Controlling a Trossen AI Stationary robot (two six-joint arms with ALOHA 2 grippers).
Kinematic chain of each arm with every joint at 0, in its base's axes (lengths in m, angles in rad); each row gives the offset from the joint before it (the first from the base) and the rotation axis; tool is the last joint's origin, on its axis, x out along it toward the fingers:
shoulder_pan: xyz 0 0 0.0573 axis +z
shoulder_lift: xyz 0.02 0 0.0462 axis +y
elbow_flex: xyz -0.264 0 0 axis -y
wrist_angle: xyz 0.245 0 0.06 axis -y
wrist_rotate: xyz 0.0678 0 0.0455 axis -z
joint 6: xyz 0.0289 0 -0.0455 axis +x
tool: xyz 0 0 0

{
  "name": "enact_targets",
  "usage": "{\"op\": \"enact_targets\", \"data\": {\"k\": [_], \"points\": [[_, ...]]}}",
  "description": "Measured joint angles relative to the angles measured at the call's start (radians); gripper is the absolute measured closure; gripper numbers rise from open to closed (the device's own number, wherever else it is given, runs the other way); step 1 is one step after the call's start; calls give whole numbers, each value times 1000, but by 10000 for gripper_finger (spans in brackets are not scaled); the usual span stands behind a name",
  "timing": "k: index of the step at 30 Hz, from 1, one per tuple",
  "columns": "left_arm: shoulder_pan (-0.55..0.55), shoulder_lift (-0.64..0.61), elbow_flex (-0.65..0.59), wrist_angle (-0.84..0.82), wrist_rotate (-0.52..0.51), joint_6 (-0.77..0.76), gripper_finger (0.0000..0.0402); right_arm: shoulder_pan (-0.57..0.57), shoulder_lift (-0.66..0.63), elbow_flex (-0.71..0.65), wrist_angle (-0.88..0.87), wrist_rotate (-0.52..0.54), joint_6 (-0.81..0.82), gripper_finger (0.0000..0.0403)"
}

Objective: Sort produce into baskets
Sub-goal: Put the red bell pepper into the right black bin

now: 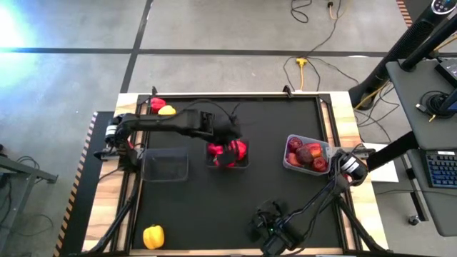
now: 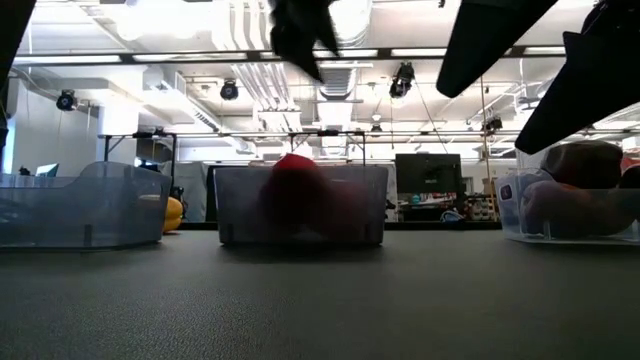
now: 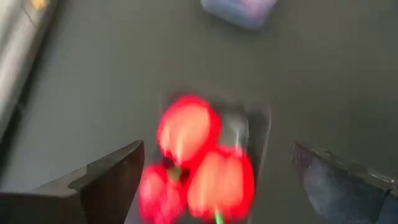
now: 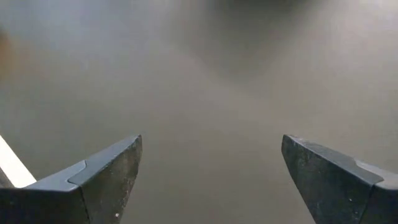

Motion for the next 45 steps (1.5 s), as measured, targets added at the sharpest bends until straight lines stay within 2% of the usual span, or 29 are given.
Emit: {"op": "enact_targets", "data": {"k": [7, 15, 22, 26, 28, 32, 37, 43, 45], "points": [[1, 0, 111, 145, -17, 5, 18, 3, -14, 0, -12, -17, -69, 26], [-1, 0, 125, 213, -66, -74, 18, 24, -71, 0, -18, 37, -209, 26], [-1, -19, 46, 87, -154, -166, 32, 42, -86, -2, -91, 23, -250, 26], [18, -88, -53, 17, -241, -208, 45, 46, -97, -26, -112, 14, -244, 26], [48, -137, -119, -14, -250, -233, 50, 40, -117, -57, -115, 13, -227, 26], [168, -239, -279, -80, -249, -277, 60, 9, -186, -168, -77, 10, -189, 26], [422, -347, -448, -87, -241, -319, 70, -76, -303, -343, 24, 1, -192, 26], [682, -336, -483, -88, -196, -101, 67, -287, -488, -540, 54, -7, -244, 26], [753, -297, -458, -112, -193, -22, 63, -377, -548, -588, 68, -3, -325, 26]]}}
